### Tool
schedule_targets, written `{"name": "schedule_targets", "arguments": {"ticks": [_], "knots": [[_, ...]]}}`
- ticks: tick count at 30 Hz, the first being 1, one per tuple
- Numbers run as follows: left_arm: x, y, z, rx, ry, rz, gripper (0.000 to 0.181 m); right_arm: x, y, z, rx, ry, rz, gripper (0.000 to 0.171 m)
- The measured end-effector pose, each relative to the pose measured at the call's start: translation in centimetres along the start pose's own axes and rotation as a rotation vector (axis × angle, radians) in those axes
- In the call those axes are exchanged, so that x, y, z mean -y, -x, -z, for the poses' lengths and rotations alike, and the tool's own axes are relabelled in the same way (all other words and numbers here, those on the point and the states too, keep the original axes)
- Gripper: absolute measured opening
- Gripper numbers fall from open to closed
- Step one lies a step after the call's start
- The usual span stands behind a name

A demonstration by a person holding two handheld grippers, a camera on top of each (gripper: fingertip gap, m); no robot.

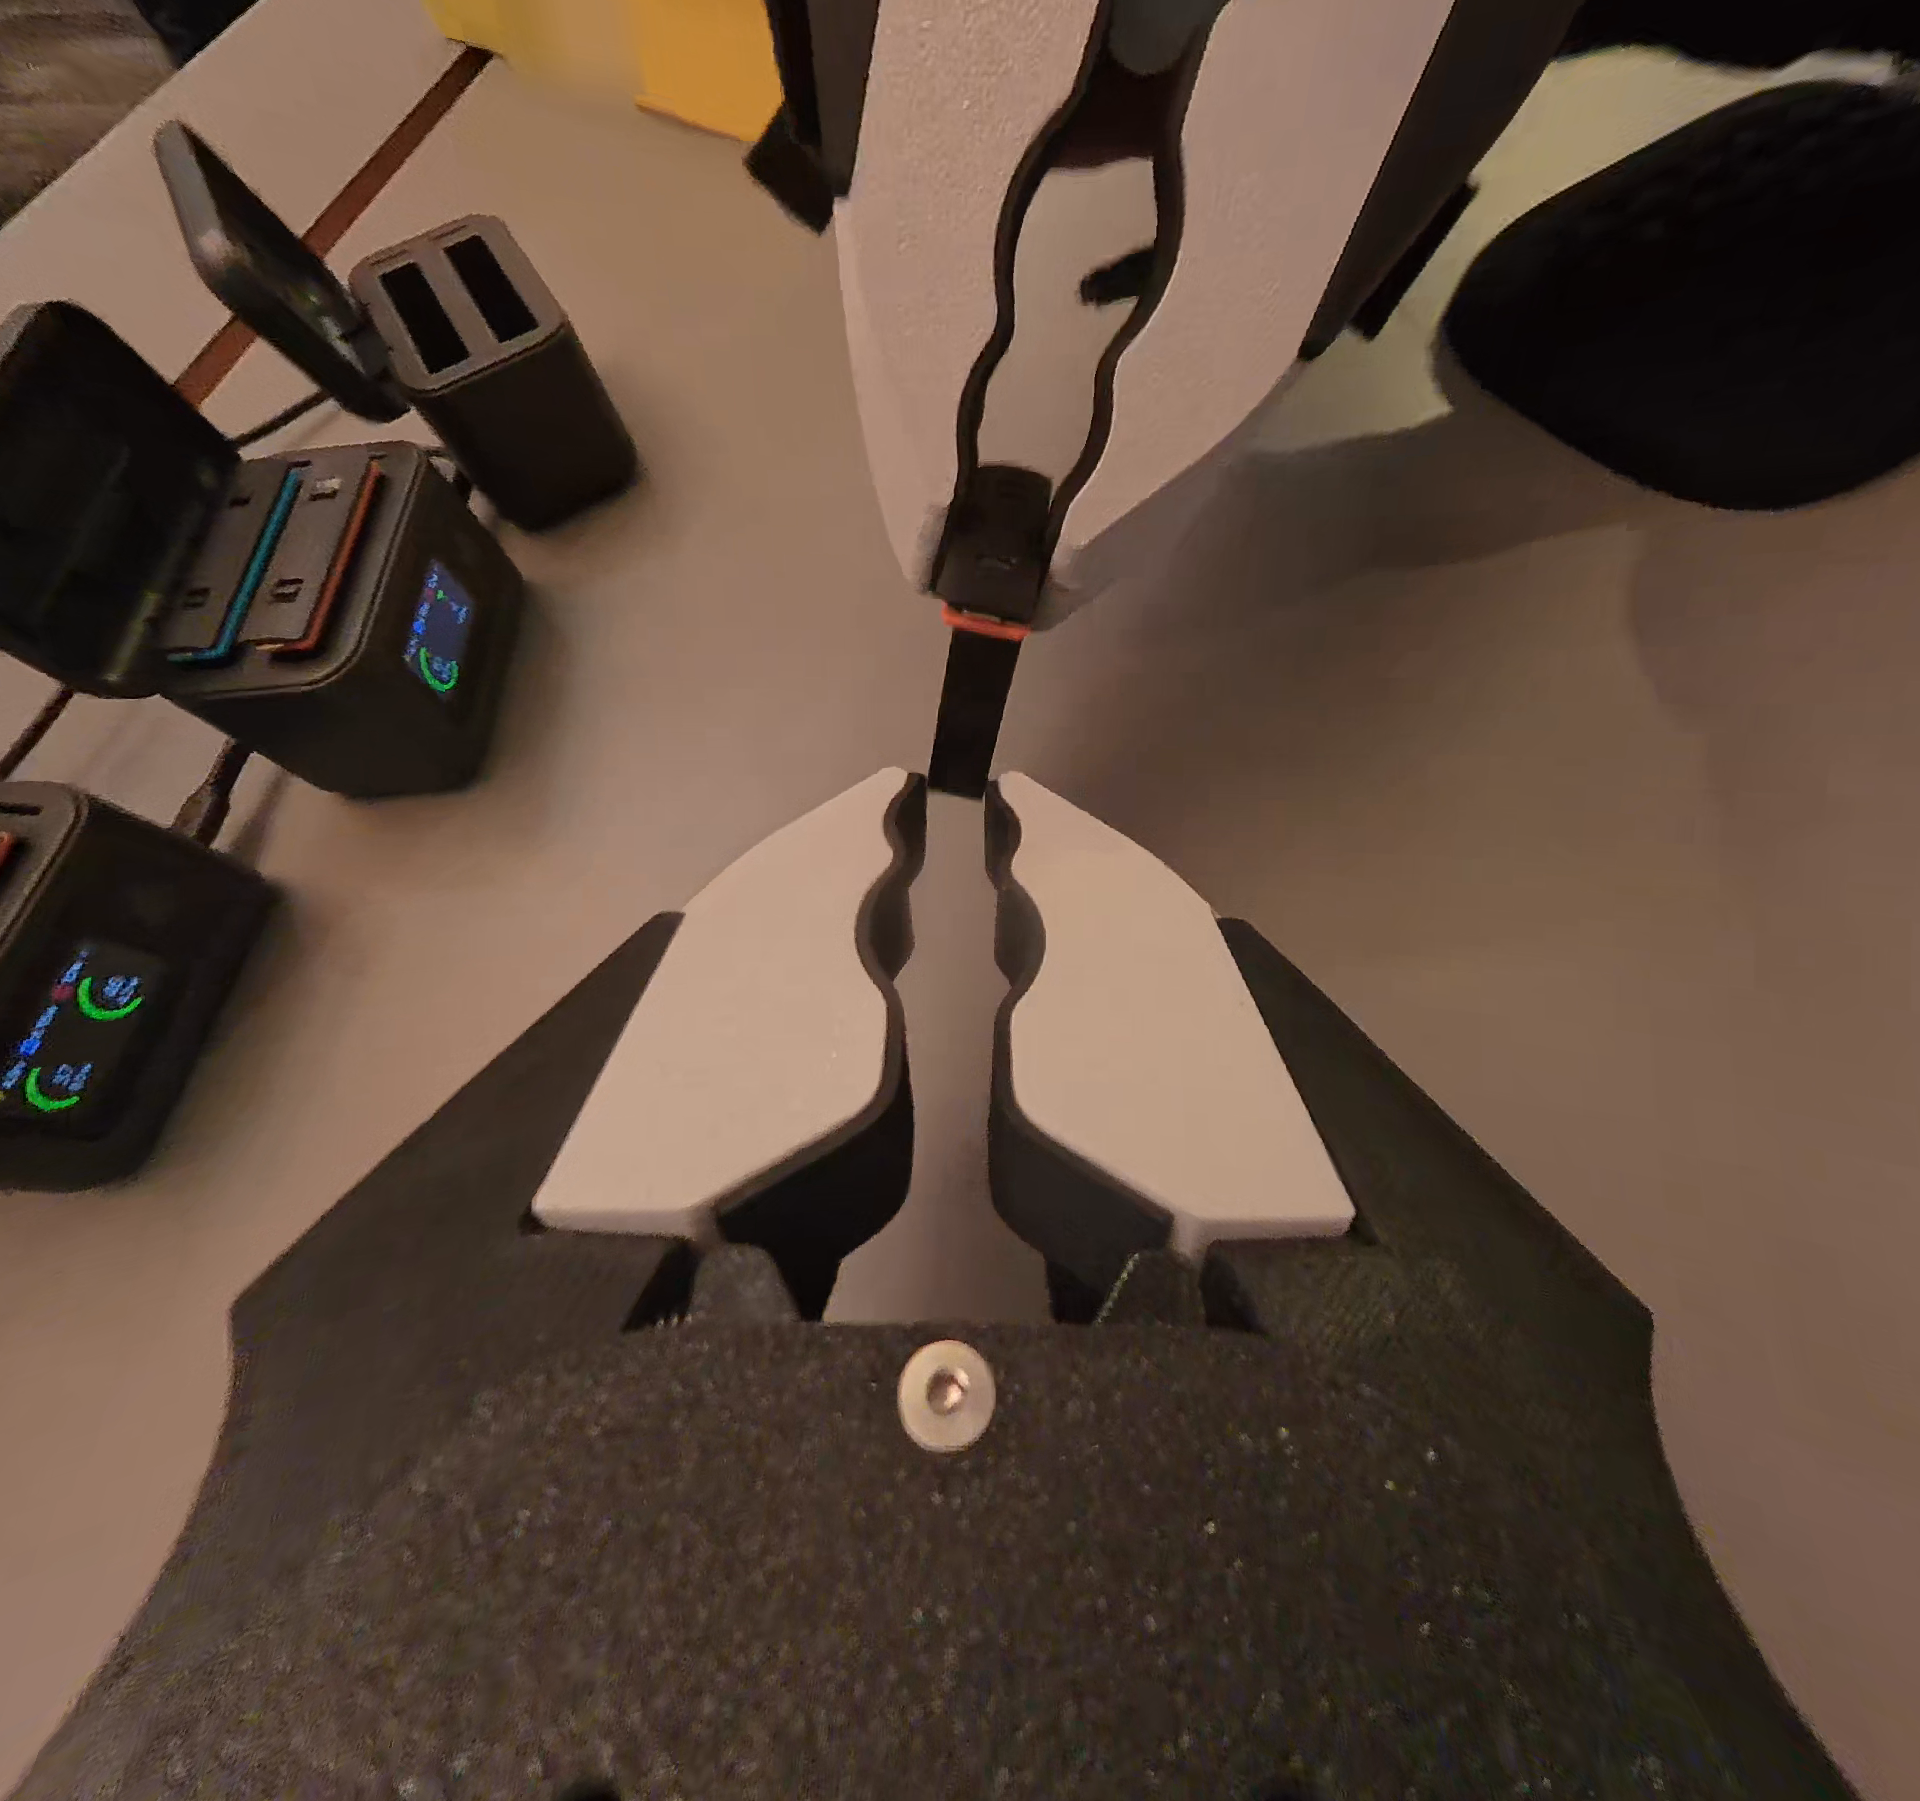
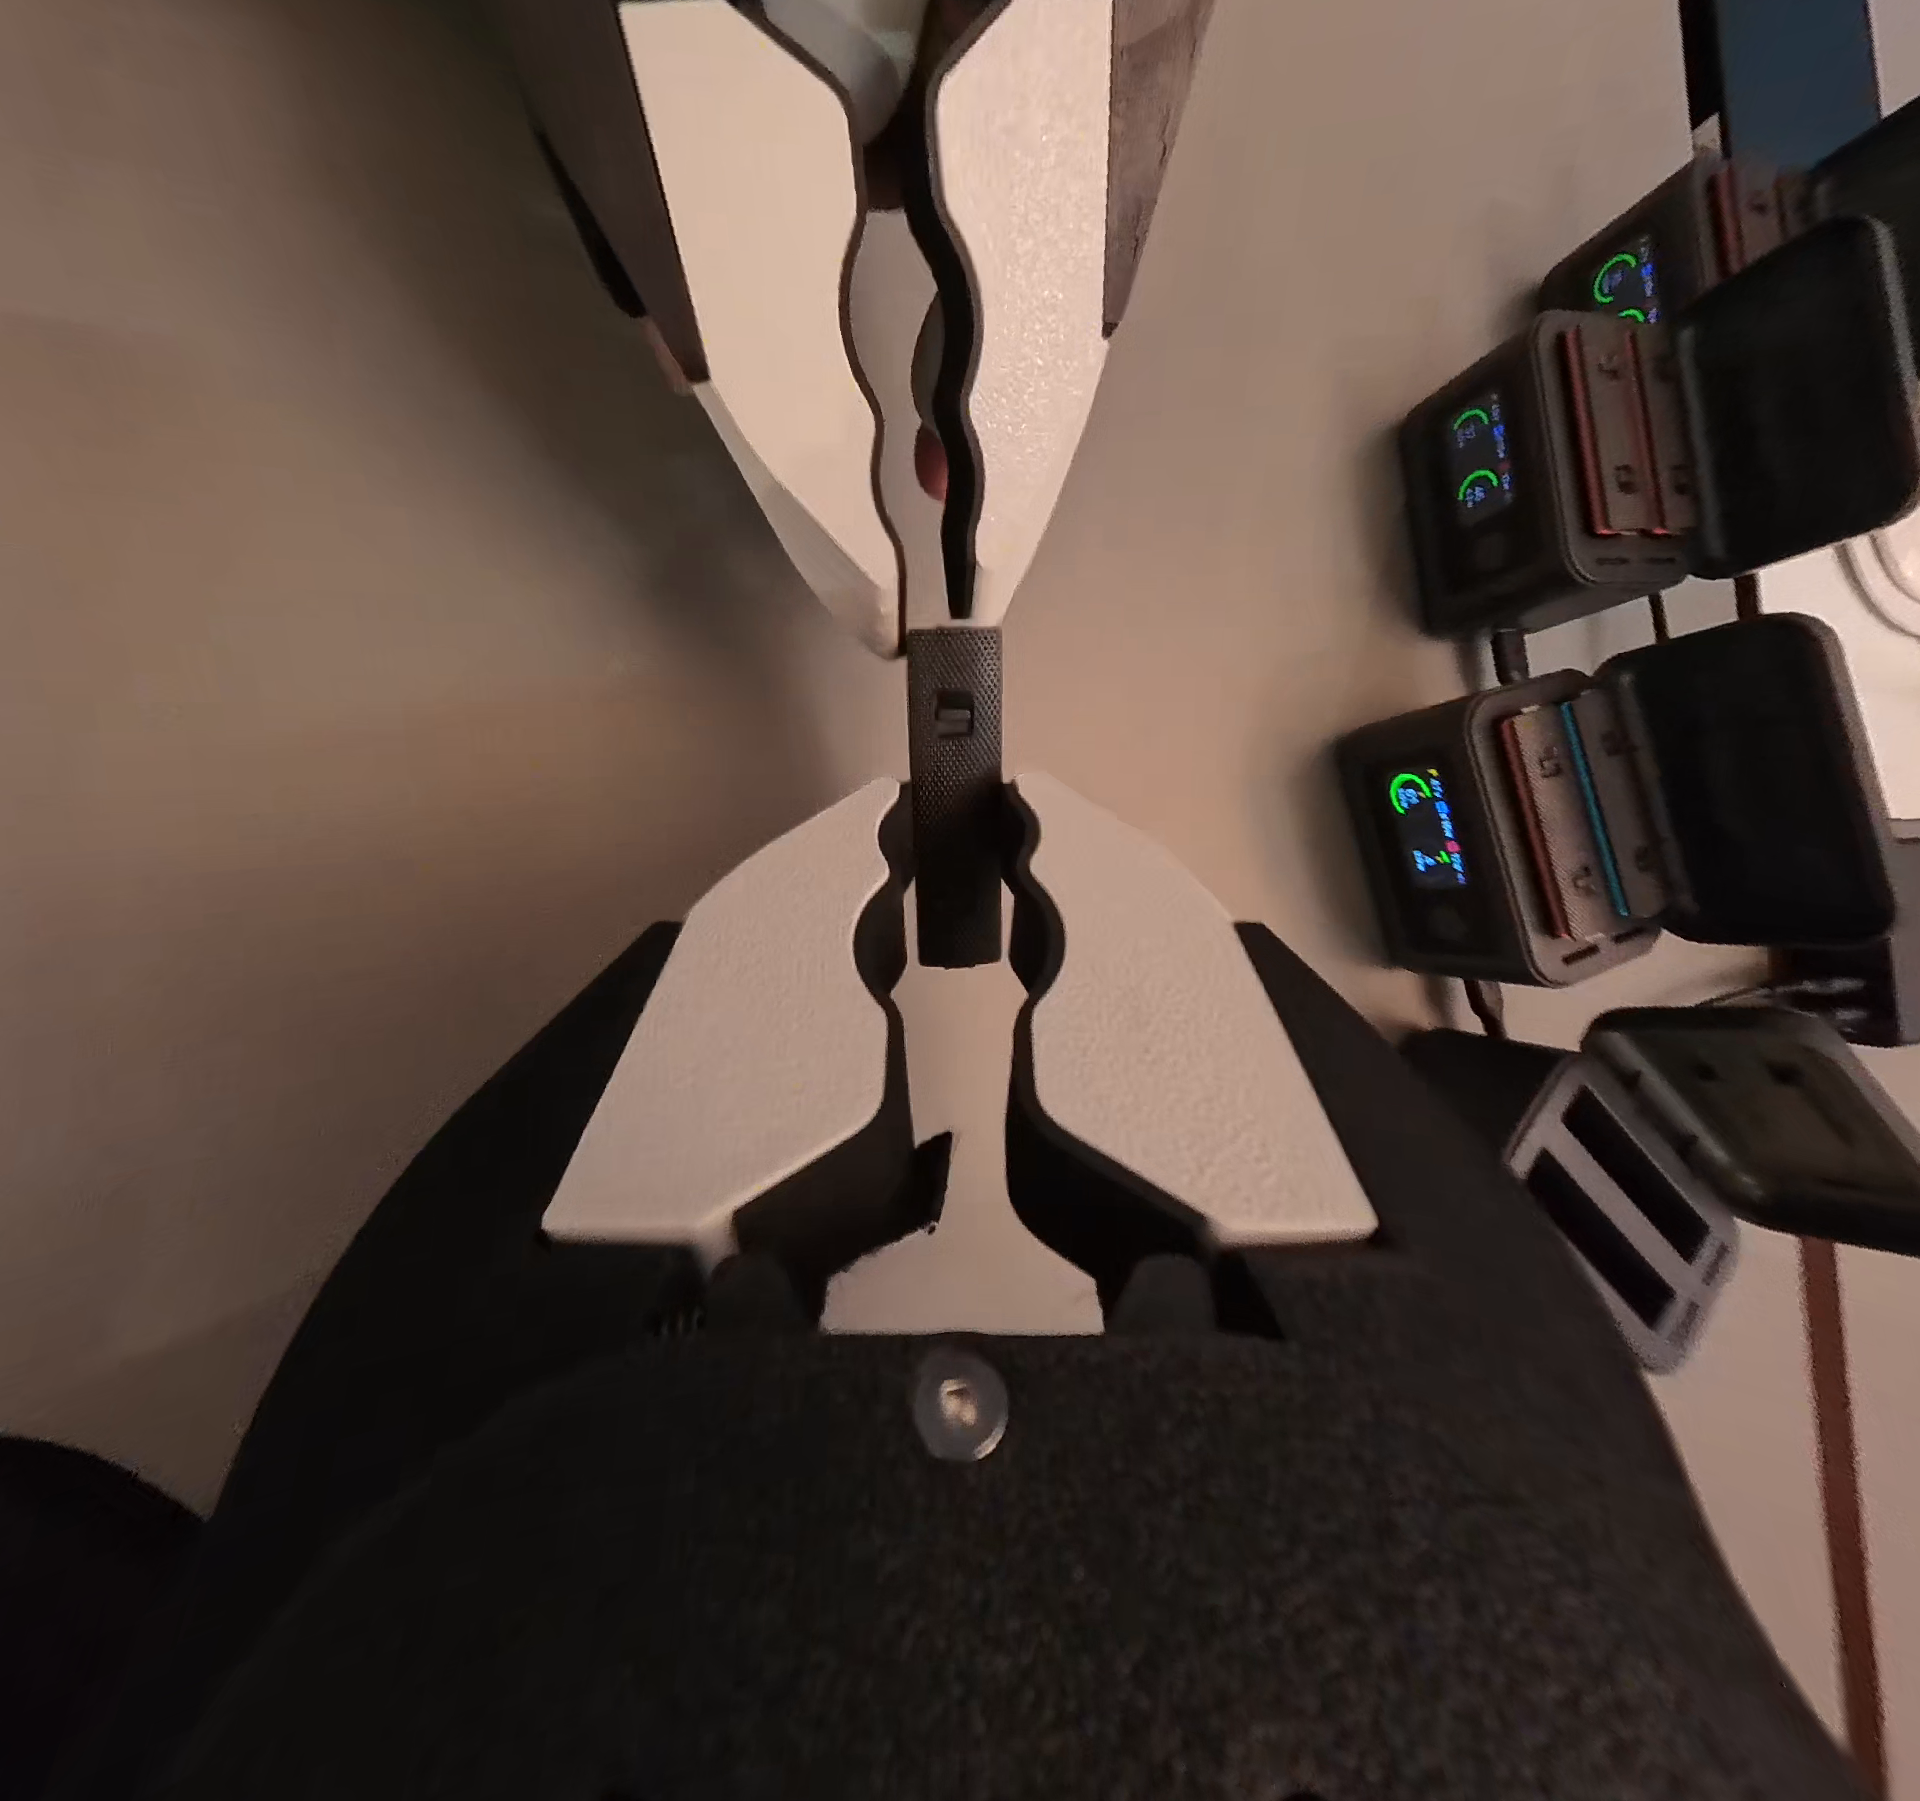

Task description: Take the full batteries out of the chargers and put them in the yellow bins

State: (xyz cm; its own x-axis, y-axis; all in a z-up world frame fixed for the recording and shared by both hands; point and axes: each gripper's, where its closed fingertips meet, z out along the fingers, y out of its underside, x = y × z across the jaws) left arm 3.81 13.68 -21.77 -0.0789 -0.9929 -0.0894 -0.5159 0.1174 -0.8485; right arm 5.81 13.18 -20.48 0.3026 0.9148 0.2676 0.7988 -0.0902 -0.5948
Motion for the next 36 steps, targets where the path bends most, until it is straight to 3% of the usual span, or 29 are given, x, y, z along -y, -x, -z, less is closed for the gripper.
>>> {"name": "schedule_targets", "arguments": {"ticks": [1,10,19,29,36], "knots": [[-0.4,0.4,-0.1,0.03,0.019,-0.006,0.006,-0.3,-0.4,0.1,-0.007,0.019,0.012,0.015],[-0.9,4.6,0.9,0.307,0.037,-0.001,0.001,-3.1,-6.7,3.5,-0.088,0.133,0.072,0.015],[-0.9,6.7,1.9,0.434,0.006,0.037,0.0,-5.9,-12.2,5.8,-0.118,0.231,0.162,0.015],[0.1,8.3,3.3,0.519,-0.101,0.085,0.0,-9.2,-17.1,5.9,-0.036,0.363,0.285,0.015],[-0.2,8.5,3.1,0.507,-0.115,0.109,0.0,-10.2,-17.5,4.1,0.117,0.416,0.392,0.015]]}}
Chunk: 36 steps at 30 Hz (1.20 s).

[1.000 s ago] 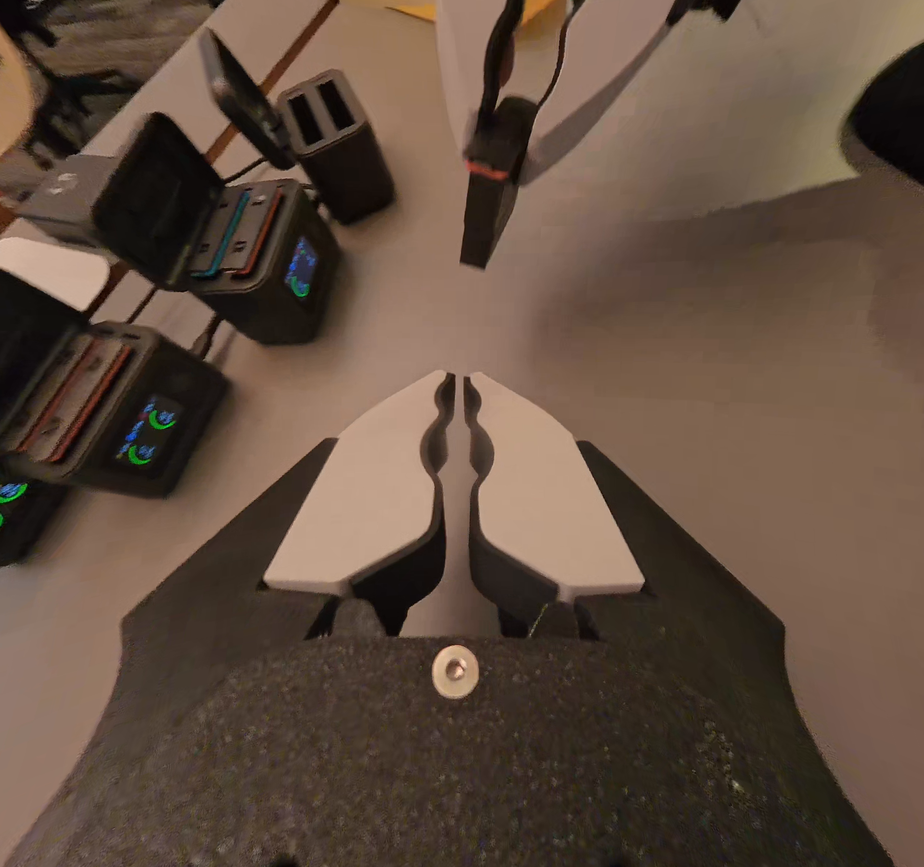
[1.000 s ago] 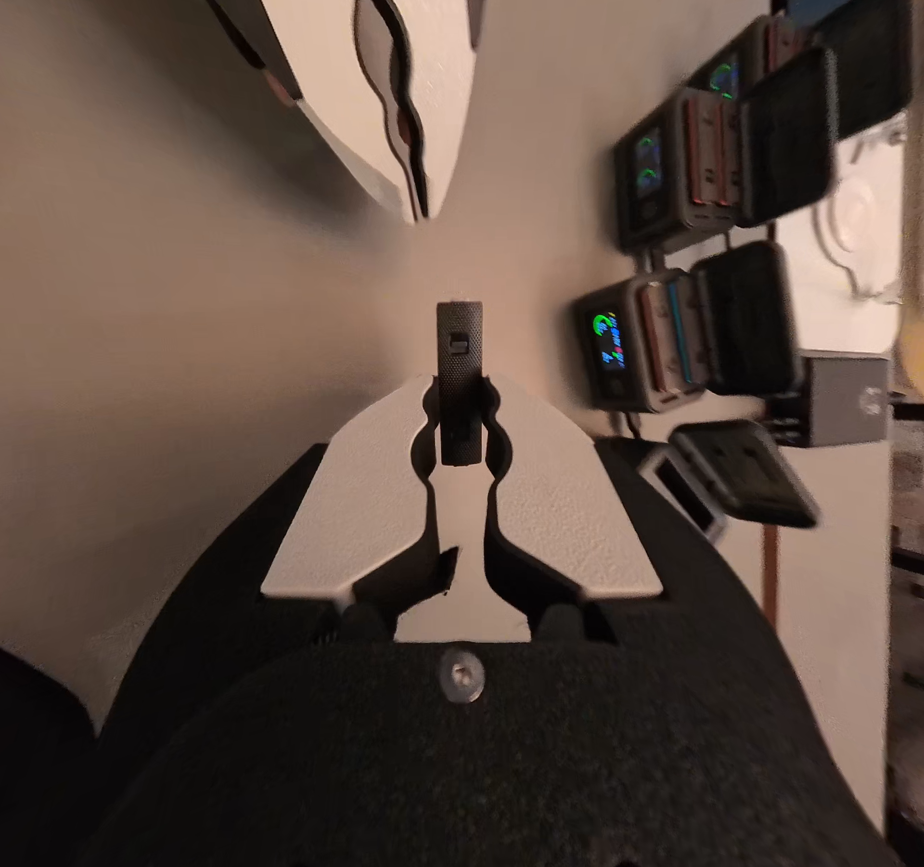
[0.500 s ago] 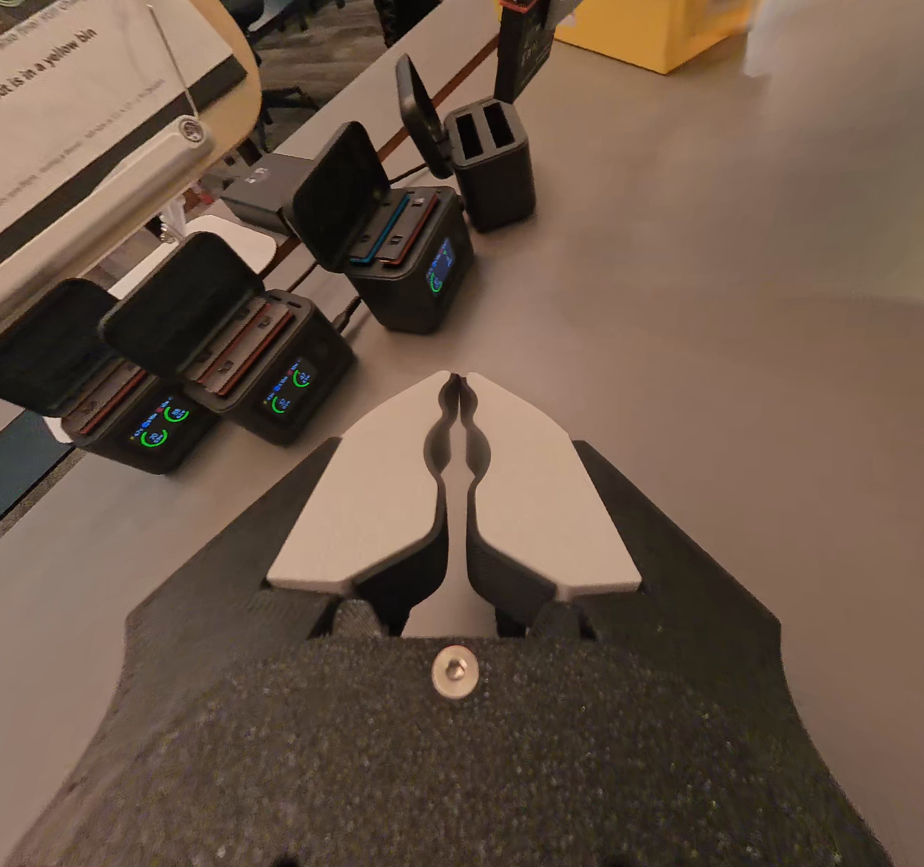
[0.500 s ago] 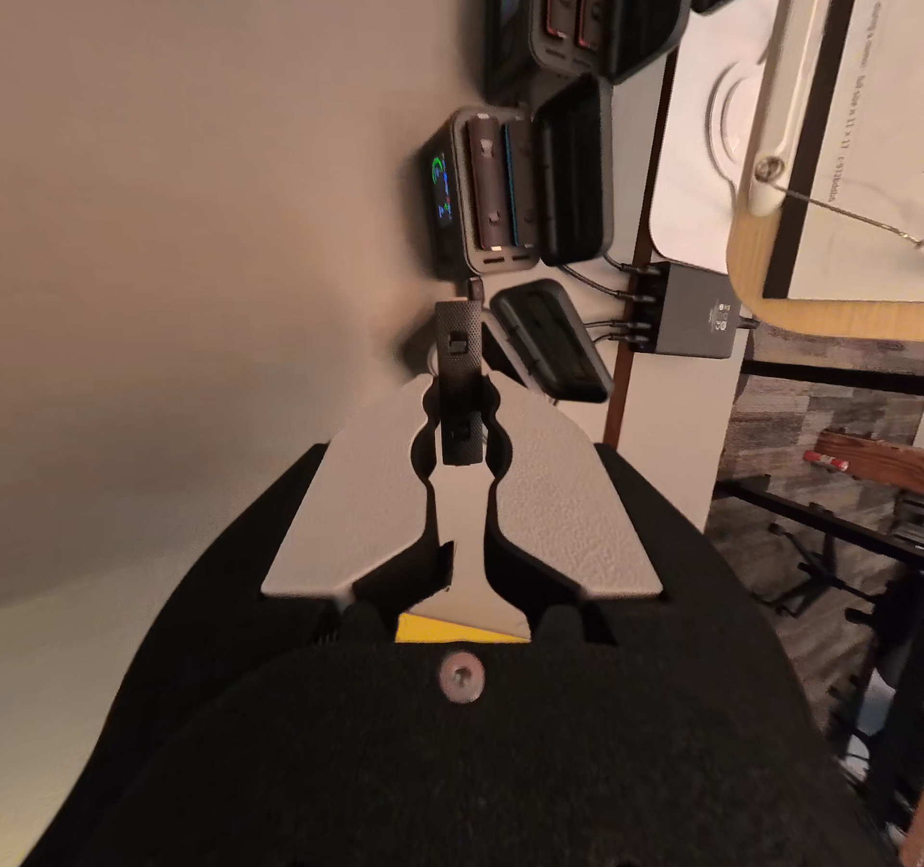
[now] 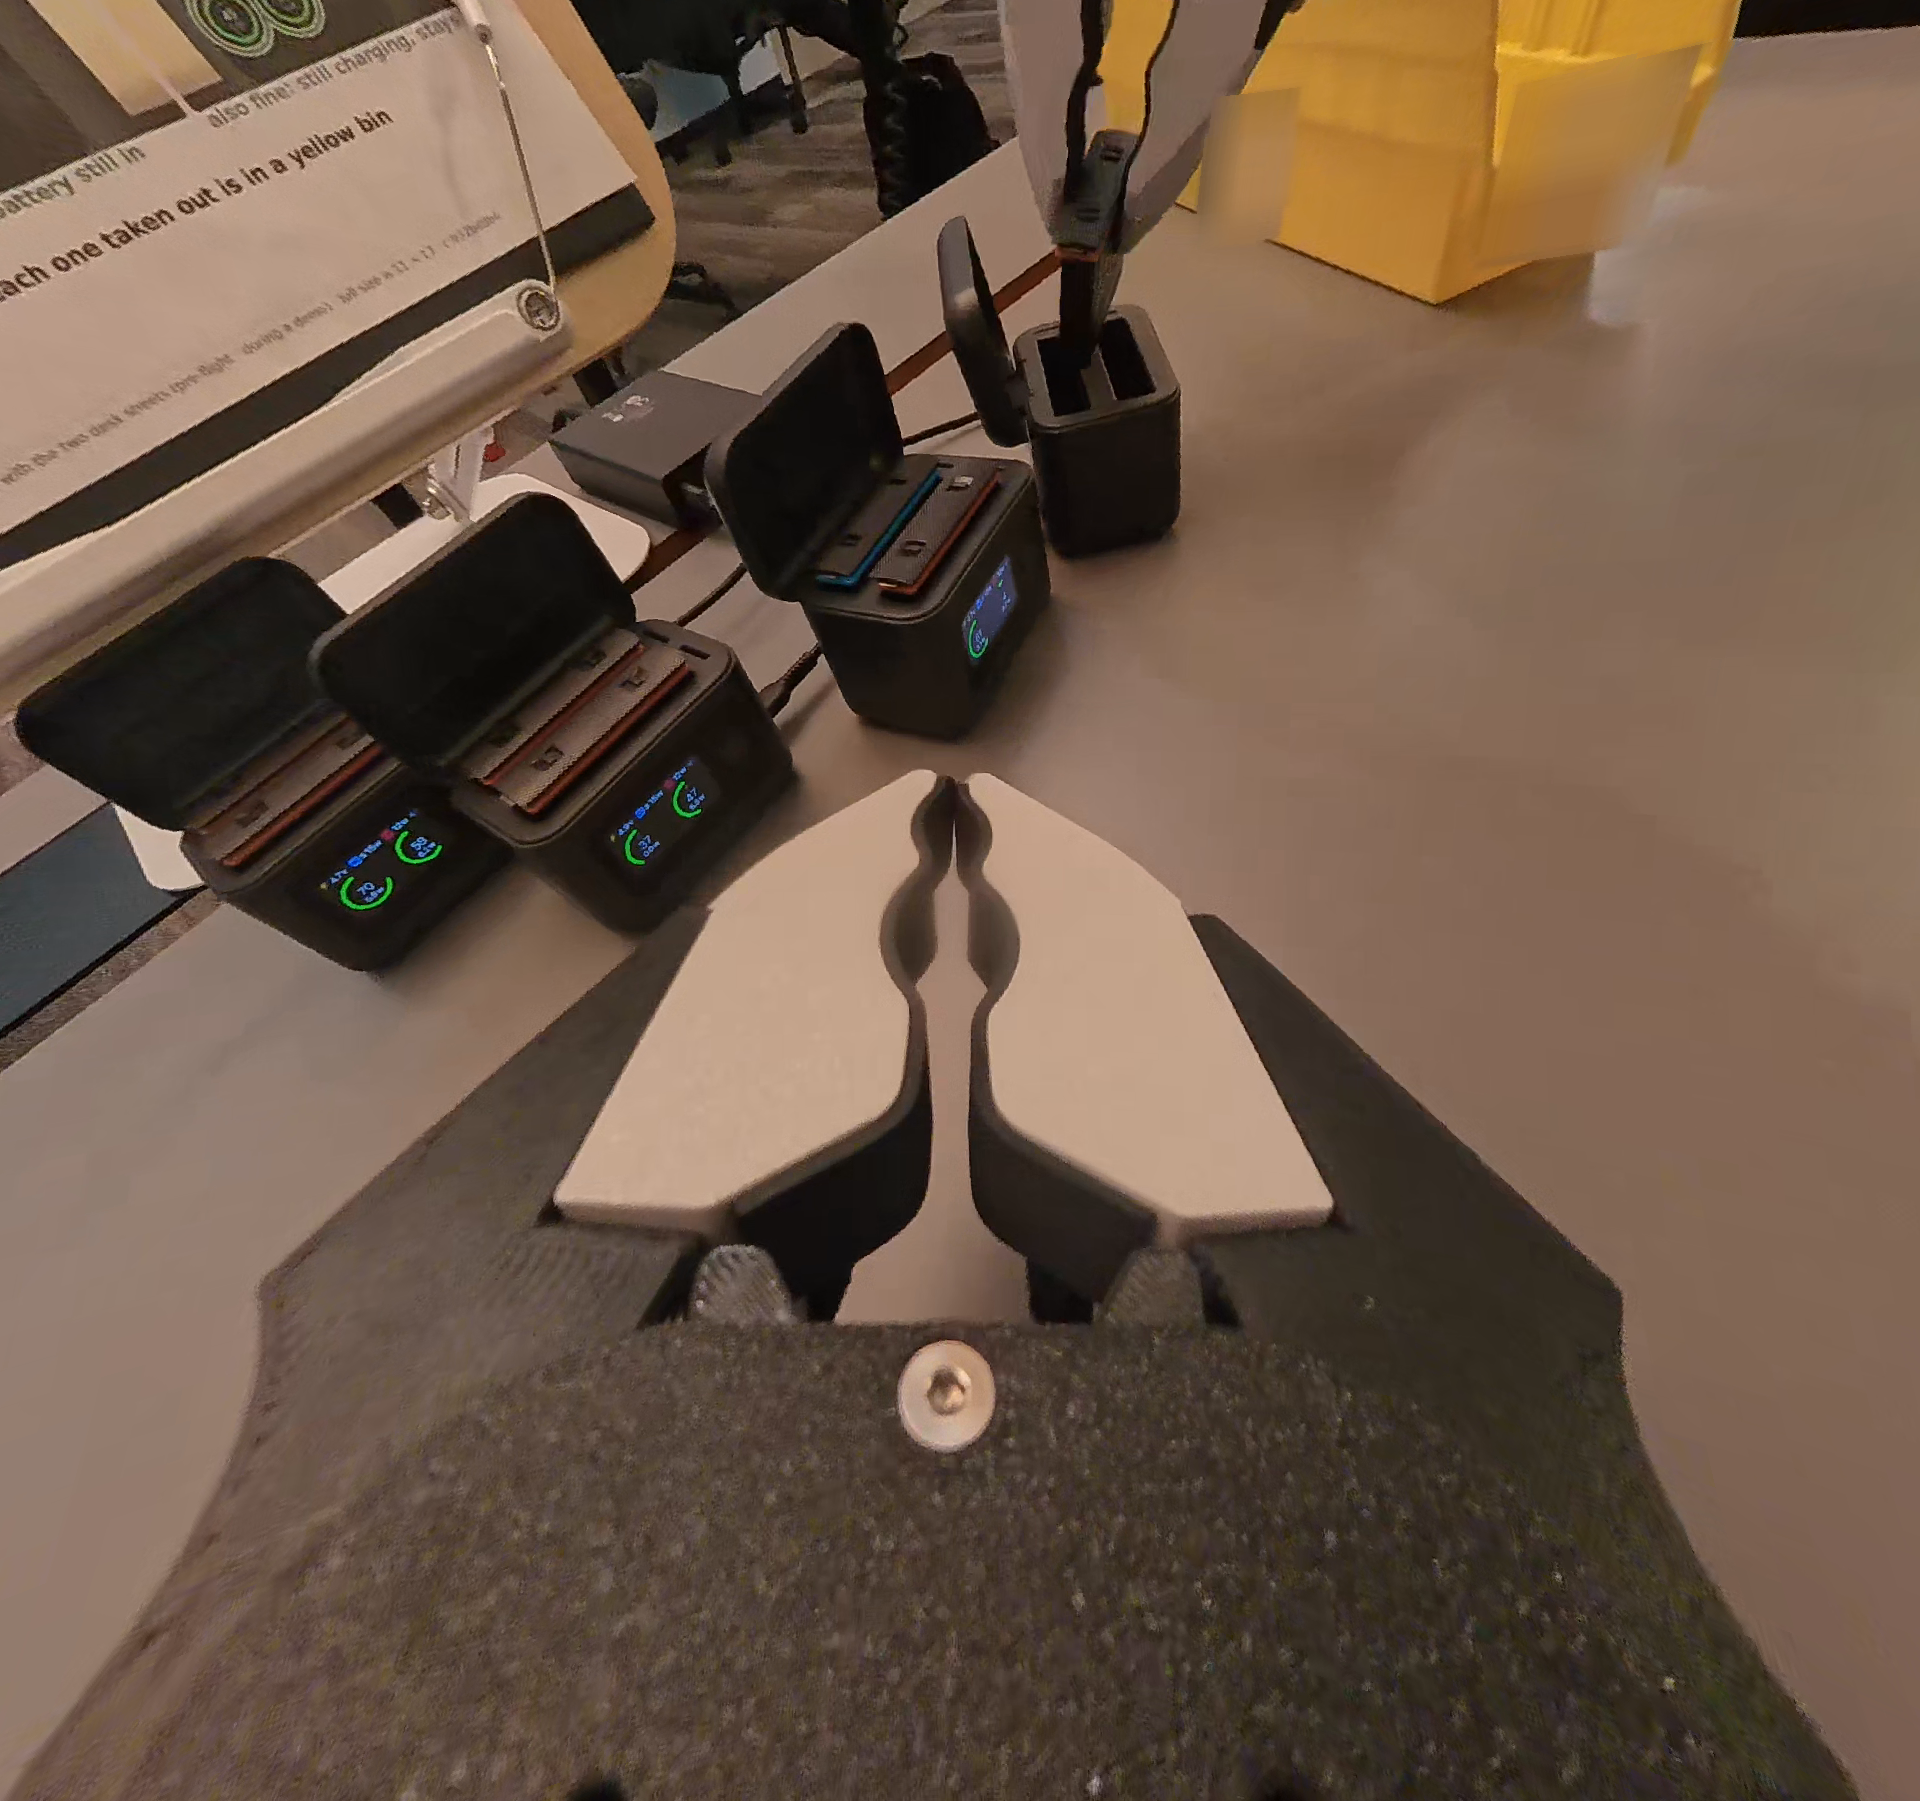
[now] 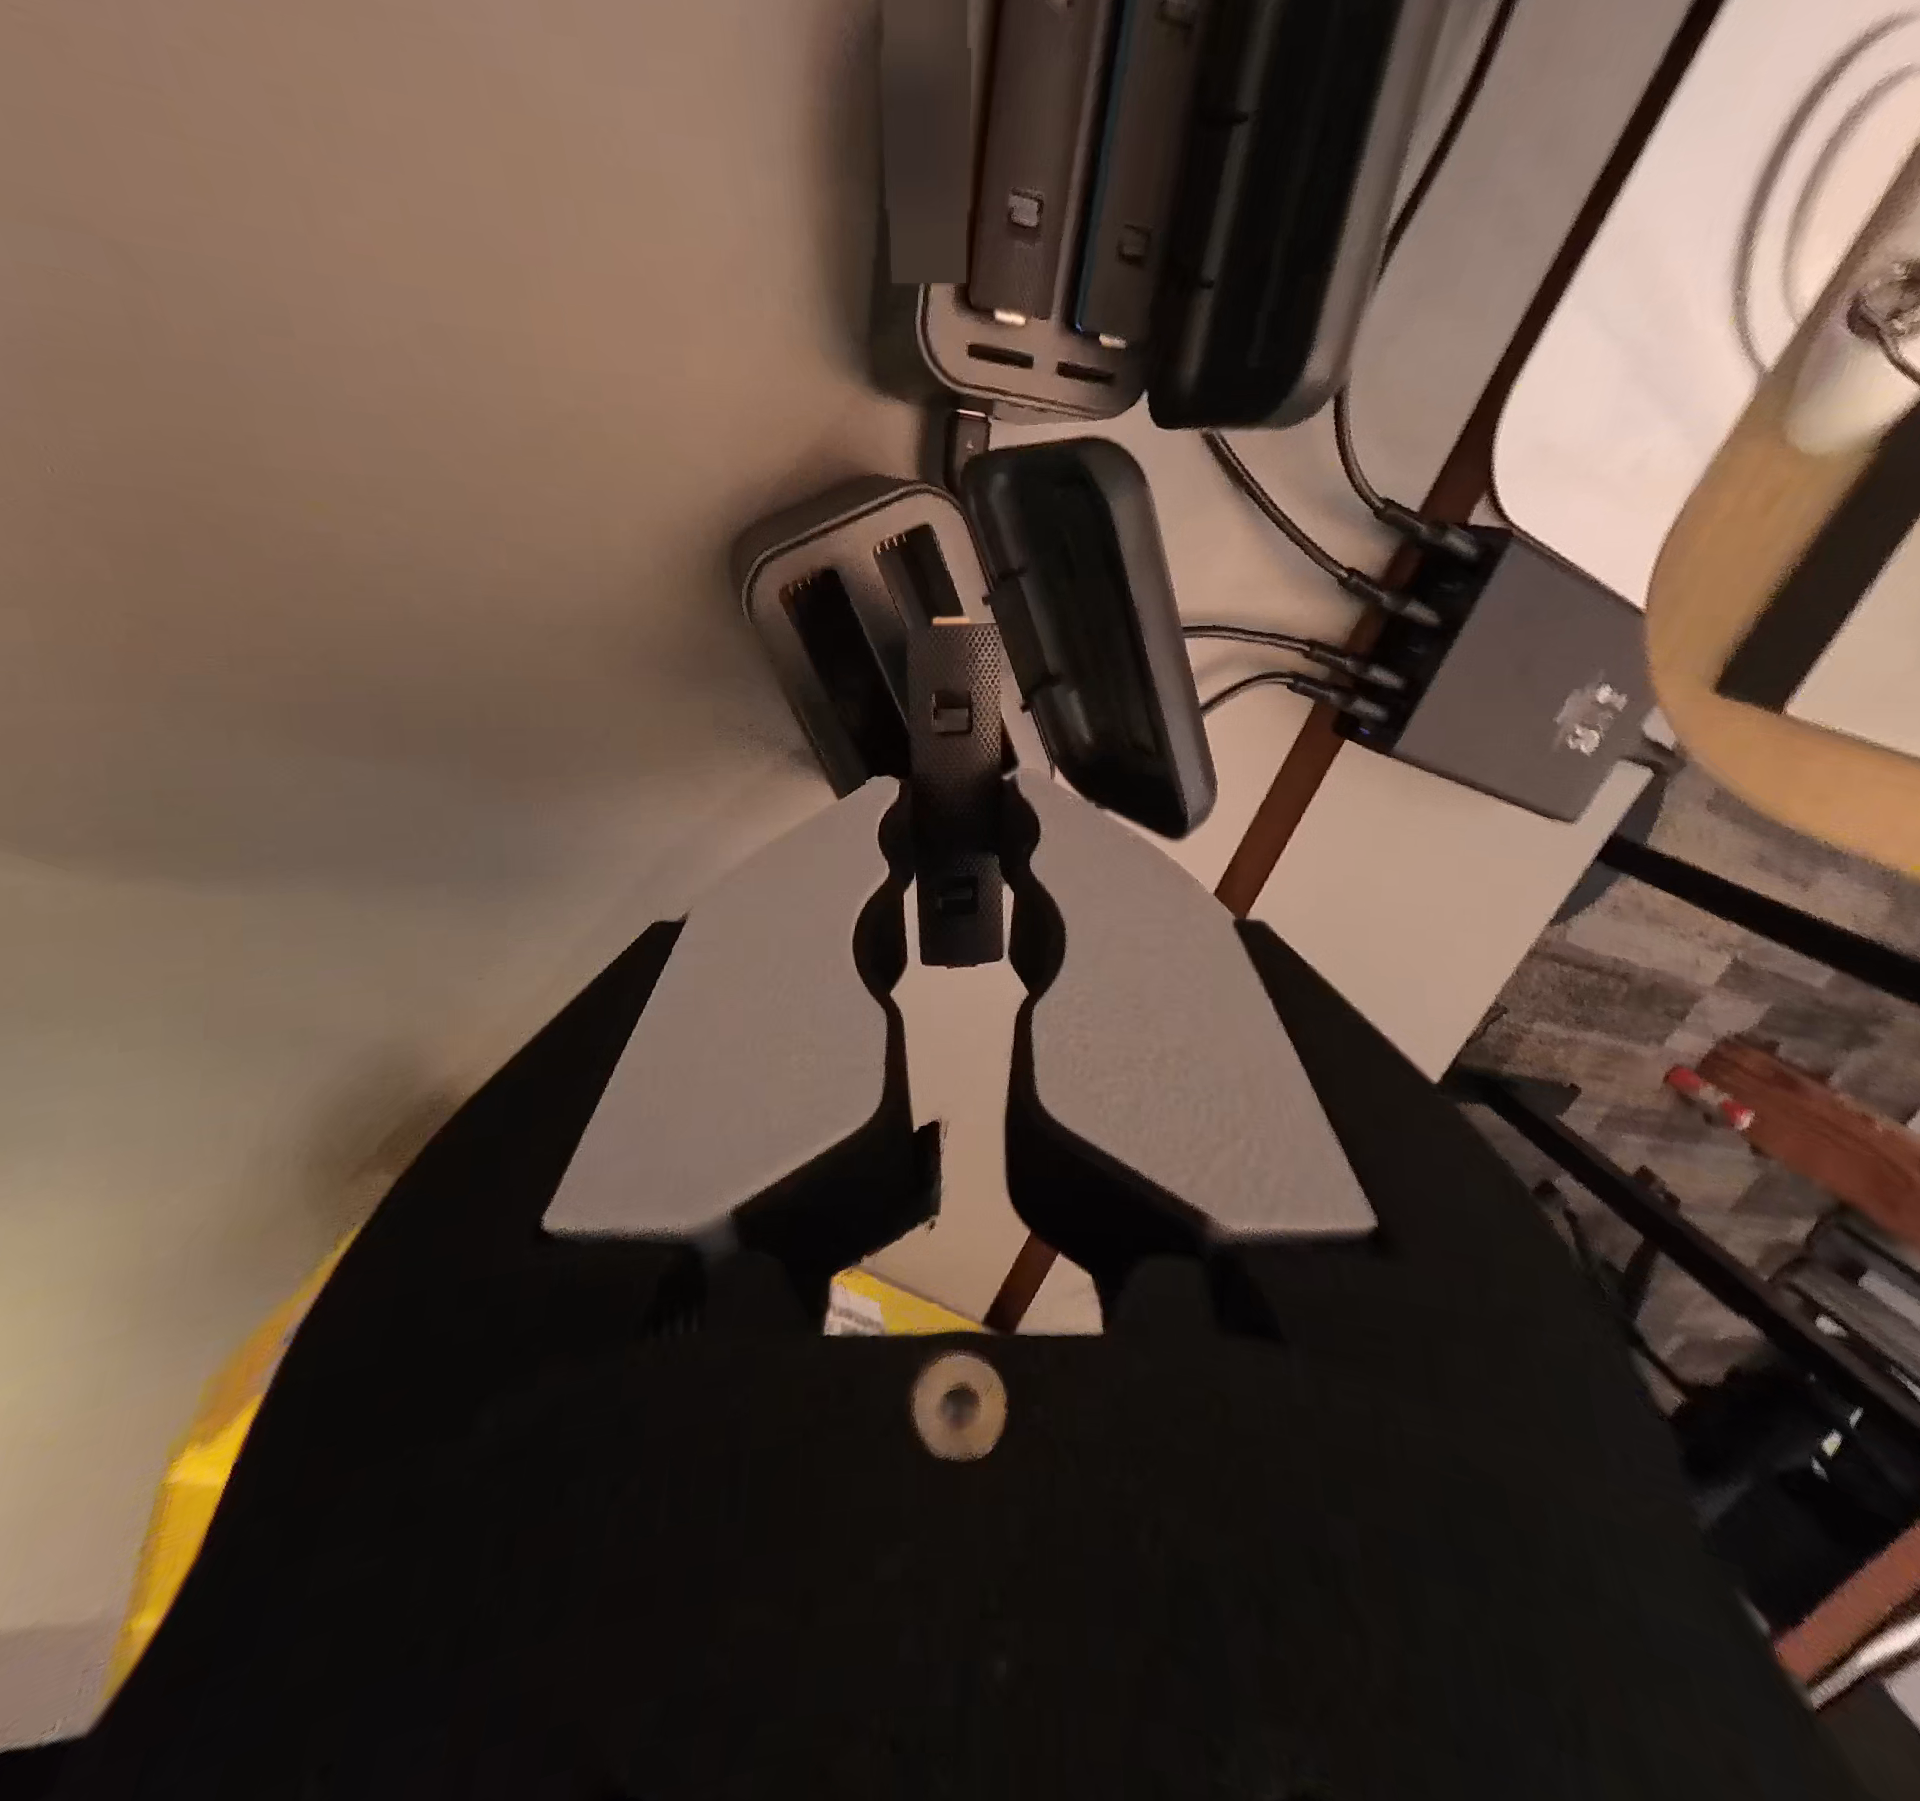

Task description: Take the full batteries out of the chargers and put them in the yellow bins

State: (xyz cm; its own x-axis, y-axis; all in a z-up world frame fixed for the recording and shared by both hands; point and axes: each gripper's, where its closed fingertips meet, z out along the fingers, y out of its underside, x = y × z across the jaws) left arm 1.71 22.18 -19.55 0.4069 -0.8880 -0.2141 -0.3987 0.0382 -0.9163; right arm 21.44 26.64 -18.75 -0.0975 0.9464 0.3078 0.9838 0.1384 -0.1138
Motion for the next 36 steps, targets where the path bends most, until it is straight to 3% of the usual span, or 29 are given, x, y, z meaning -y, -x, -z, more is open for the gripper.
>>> {"name": "schedule_targets", "arguments": {"ticks": [10,22,36], "knots": [[-0.3,0.0,-0.2,-0.01,0.005,0.023,0.0,1.7,-0.1,-0.8,0.125,-0.009,0.142,0.015],[-0.7,-0.6,-0.6,-0.042,0.021,0.021,0.0,2.0,-0.2,-1.5,0.136,0.021,0.315,0.015],[-1.4,-1.6,-1.0,-0.086,0.046,-0.002,0.0,1.3,-1.0,-1.0,0.078,0.034,0.212,0.026]]}}
